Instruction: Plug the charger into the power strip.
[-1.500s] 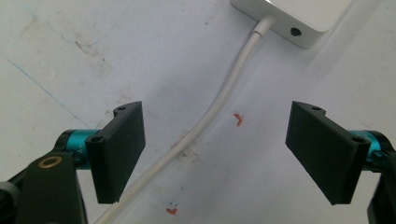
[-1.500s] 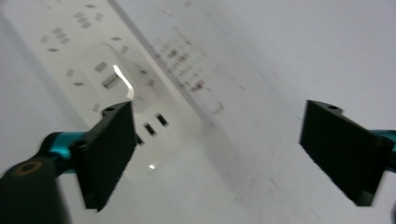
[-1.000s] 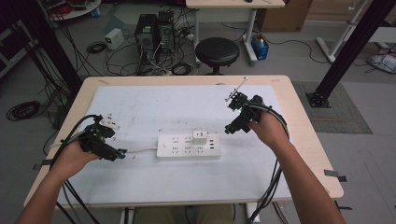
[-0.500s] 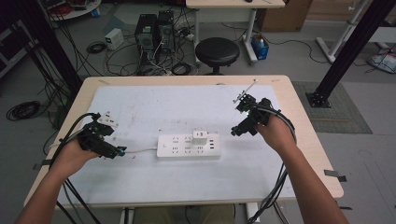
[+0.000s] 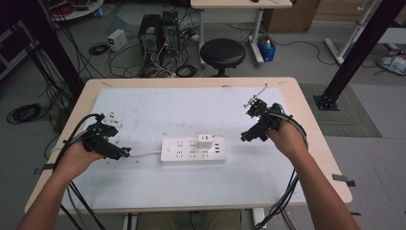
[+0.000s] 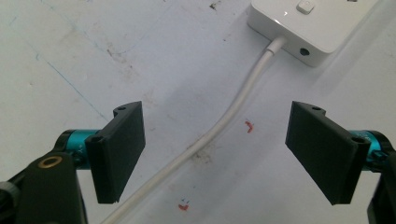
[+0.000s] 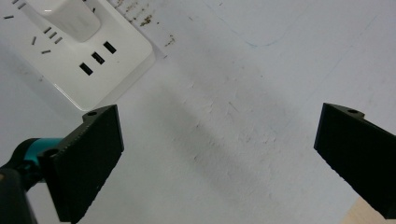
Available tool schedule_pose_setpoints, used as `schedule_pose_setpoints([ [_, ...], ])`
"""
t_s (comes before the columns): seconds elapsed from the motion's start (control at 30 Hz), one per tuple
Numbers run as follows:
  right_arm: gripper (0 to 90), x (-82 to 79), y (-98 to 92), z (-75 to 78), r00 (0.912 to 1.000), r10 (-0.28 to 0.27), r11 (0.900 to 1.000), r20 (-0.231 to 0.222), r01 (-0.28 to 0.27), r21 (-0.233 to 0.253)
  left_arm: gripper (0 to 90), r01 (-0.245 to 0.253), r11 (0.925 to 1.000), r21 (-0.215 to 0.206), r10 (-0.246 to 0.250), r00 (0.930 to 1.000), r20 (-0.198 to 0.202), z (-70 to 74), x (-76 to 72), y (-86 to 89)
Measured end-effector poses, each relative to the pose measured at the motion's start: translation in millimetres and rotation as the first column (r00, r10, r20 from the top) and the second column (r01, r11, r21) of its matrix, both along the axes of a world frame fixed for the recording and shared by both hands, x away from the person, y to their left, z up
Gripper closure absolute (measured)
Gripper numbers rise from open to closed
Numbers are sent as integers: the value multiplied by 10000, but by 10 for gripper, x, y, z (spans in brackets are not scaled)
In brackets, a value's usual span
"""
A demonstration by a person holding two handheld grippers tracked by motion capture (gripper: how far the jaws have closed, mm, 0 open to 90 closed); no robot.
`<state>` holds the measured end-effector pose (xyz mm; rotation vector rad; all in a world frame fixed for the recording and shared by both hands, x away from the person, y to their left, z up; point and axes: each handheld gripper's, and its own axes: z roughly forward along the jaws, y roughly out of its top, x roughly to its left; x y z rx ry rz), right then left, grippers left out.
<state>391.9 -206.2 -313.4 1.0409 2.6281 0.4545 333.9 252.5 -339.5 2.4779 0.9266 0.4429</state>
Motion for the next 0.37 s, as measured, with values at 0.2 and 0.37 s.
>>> schedule_pose_setpoints([
  [0.2,7,-9,-24,-26,10000,-33,10000,-68,33,17,199,44,10000,33,-44,10000,16,11,15,-22],
  [0.37,7,-13,-59,-19,9999,-102,9997,-30,102,203,199,66,10000,48,-66,10000,62,16,24,-37],
])
